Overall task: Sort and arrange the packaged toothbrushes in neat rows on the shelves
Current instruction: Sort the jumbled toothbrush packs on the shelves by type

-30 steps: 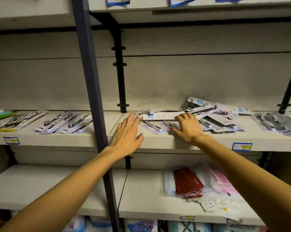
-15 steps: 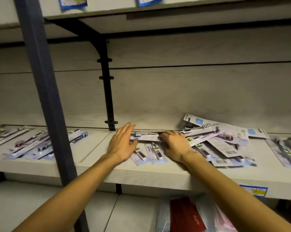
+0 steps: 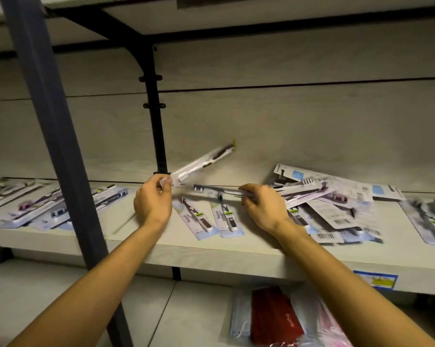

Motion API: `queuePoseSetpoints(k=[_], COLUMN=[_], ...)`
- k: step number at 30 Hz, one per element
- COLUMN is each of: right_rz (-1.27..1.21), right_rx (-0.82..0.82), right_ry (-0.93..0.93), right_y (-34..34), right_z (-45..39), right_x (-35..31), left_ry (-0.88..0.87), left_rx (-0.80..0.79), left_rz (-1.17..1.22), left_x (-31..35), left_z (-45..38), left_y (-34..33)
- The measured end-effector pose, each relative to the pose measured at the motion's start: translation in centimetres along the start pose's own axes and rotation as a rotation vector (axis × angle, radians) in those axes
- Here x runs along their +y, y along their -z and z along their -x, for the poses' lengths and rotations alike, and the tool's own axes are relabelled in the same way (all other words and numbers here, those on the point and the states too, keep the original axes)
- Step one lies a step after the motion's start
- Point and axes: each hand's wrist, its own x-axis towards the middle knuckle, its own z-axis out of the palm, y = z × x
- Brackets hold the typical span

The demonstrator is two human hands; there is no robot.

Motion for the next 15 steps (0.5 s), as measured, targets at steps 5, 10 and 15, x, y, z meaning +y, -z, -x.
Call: queuePoseSetpoints(k=[5, 10, 15], right_rz=[-0.28, -0.595, -0.981], right_rx=[0.109, 0.245, 0.234], right_ry=[-0.046, -0.171, -0.398], right_y=[0.7, 1.3, 1.9], right_z=[0.2, 0.8, 2.8], right_x=[-0.5, -2.5, -4.5], left_ry=[0.208, 0.229, 0.291], left_rx=[-0.094, -0.223, -0.44], left_rz=[0.501, 0.637, 0.673], left_x=[1.3, 3.0, 2.9], left_z=[-0.1, 2.0, 4.2], left_y=[2.1, 4.7, 7.4])
